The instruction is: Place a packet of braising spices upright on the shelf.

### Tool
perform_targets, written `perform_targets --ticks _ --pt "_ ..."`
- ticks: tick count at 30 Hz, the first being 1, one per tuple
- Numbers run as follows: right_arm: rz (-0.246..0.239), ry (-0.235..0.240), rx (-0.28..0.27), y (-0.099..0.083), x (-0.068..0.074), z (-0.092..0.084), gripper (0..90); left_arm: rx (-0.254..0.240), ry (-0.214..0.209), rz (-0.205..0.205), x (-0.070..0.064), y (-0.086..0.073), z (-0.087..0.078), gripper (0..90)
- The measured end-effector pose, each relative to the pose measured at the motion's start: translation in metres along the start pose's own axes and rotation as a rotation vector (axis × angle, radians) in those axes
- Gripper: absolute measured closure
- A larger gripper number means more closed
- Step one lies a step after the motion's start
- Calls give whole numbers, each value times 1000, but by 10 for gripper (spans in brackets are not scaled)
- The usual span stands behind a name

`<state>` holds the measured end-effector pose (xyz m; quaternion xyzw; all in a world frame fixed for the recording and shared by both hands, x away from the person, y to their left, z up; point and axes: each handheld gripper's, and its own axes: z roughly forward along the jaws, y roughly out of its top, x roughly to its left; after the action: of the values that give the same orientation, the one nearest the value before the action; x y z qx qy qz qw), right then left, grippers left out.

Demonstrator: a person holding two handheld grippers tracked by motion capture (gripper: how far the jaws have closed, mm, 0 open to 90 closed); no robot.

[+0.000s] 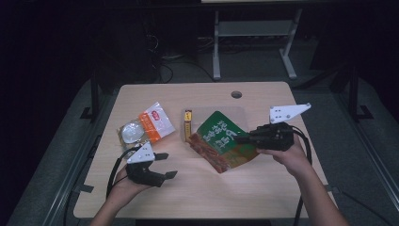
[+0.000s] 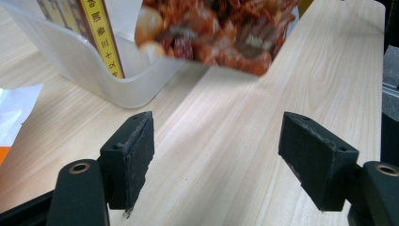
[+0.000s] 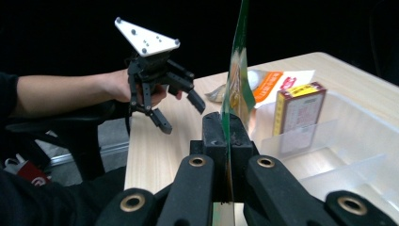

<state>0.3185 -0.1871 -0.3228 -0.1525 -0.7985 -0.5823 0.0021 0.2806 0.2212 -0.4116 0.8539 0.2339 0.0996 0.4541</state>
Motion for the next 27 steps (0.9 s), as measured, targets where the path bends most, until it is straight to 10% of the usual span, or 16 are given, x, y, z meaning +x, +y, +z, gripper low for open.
perform_targets --ticks 27 --pt "-22 -286 -79 53 -7 -37 900 78 -53 16 -2 -5 16 164"
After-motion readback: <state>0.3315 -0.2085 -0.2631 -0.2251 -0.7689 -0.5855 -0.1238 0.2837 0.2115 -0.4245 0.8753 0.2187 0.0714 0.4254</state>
